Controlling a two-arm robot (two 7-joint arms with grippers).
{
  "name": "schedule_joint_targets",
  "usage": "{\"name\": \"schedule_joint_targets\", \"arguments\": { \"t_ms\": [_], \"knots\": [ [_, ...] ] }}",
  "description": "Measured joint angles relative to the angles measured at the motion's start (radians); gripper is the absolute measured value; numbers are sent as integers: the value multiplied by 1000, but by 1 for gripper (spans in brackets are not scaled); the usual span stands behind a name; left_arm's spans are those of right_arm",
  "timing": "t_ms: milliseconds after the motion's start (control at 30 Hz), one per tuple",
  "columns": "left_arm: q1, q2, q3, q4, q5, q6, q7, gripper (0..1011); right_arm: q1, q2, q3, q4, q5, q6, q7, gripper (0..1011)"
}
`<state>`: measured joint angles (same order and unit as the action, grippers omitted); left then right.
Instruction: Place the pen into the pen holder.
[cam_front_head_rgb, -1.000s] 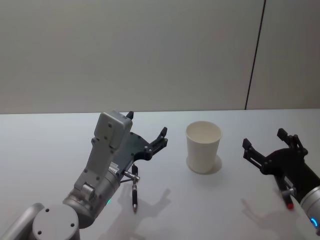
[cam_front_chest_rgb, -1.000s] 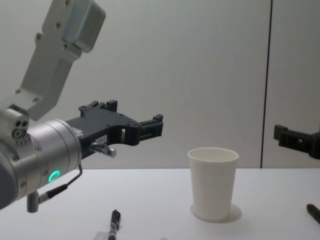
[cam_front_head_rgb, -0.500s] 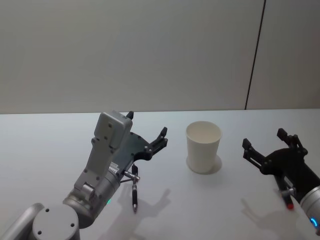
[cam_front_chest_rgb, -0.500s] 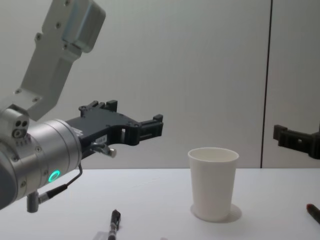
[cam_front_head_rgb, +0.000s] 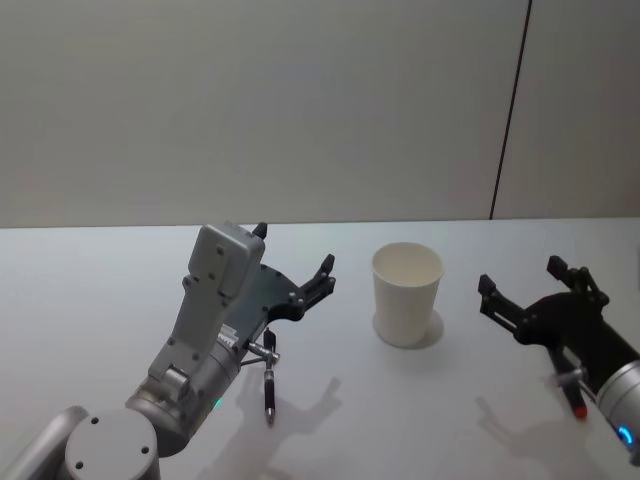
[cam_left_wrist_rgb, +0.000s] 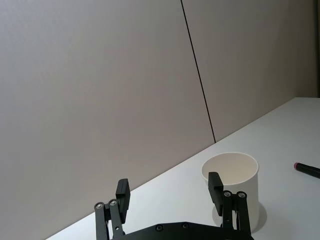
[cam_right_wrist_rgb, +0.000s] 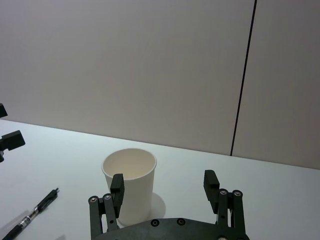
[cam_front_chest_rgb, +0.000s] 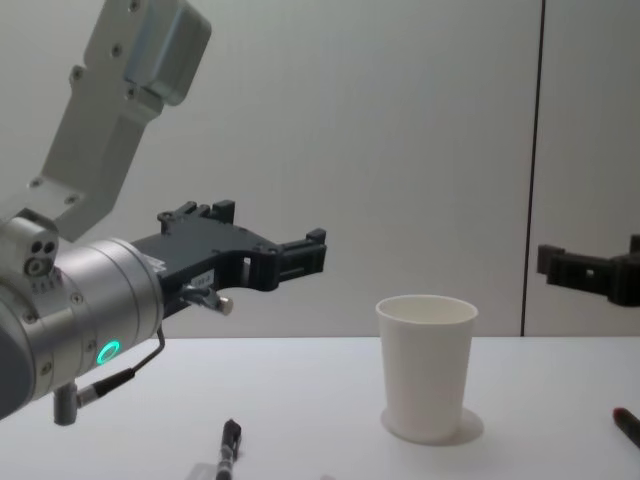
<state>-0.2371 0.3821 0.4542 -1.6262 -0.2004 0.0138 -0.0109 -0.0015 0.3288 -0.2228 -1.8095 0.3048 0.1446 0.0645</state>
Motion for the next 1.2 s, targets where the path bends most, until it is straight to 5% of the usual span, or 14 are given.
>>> {"name": "schedule_joint_targets", "arguments": {
  "t_ms": [533, 1200],
  "knots": [
    [0, 0, 0, 0, 0, 0, 0, 1003, 70, 14, 45, -29, 86, 209, 5, 1001],
    [0, 0, 0, 0, 0, 0, 0, 1003, 196, -8, 65, -3, 142, 542, -21, 1001]
  ]
}}
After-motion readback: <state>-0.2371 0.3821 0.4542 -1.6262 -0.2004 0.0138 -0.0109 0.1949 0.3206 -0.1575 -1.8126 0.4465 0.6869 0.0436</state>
